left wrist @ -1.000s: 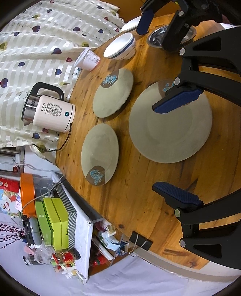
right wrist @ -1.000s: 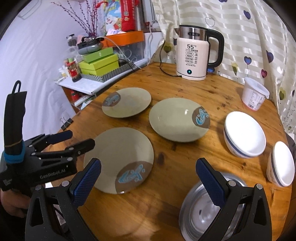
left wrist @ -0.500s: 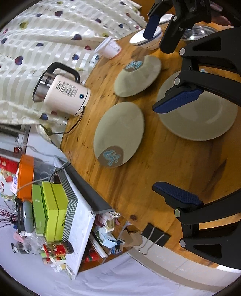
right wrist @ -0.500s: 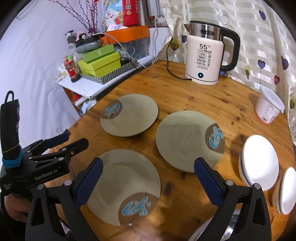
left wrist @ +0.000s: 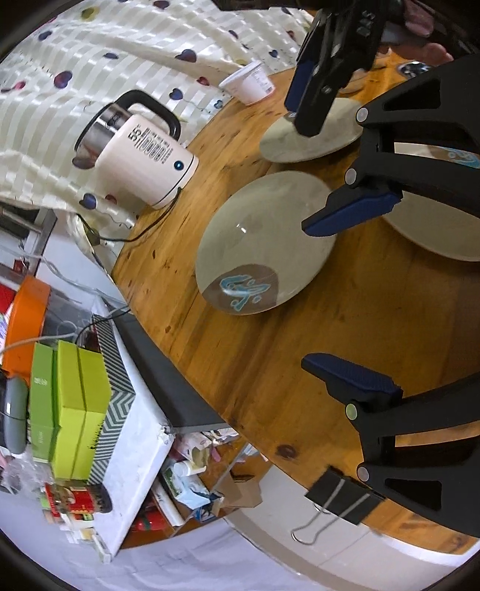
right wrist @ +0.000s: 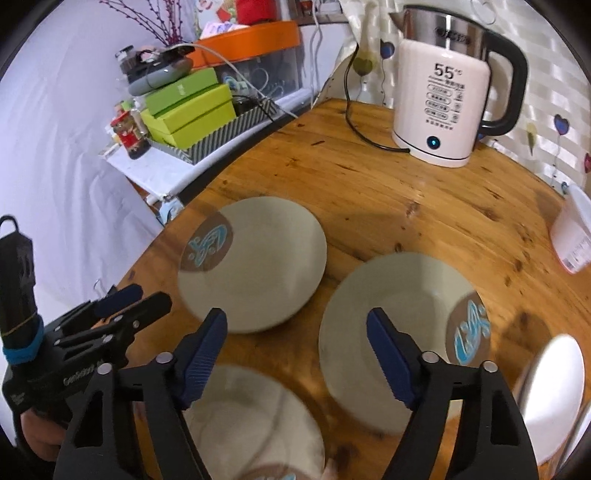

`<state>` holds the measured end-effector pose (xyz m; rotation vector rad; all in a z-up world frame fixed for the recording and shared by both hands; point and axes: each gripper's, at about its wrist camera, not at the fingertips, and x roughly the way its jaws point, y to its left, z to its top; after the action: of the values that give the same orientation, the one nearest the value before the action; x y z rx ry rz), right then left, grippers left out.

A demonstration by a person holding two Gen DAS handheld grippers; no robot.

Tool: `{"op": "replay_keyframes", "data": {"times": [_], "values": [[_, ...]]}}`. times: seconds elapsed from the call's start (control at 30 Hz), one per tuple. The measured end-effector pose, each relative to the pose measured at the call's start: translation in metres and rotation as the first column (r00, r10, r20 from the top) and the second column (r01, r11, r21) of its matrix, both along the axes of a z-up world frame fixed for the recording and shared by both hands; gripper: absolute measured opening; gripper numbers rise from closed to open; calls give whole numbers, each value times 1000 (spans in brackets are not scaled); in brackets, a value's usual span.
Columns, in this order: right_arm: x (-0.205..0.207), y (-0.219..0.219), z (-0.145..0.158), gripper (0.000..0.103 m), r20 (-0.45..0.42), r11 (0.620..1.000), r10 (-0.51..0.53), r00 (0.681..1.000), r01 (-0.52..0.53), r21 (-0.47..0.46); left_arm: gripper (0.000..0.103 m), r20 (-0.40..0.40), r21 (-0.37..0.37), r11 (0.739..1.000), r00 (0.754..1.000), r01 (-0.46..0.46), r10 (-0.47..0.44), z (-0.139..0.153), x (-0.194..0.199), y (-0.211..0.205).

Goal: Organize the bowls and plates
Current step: 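Move the left tool toward the rim of the nearest beige plate, then close the left gripper on the beige plate rim and lift it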

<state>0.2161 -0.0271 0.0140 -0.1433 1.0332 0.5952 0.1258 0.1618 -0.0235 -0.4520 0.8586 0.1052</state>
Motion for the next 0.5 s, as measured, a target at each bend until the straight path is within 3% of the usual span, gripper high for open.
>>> {"op": "replay_keyframes", "data": {"times": [0.1,0.5], "values": [[19,10,-8,63,-26,1000,7,1000,-7,8,55,-14,-25,1000,1000,-4,4,-7,9,5],[63,38,-36,45,-82,999,34,996,-36,-16,55,-27,-62,998,1000,-5,3,-19,34,13]]}}
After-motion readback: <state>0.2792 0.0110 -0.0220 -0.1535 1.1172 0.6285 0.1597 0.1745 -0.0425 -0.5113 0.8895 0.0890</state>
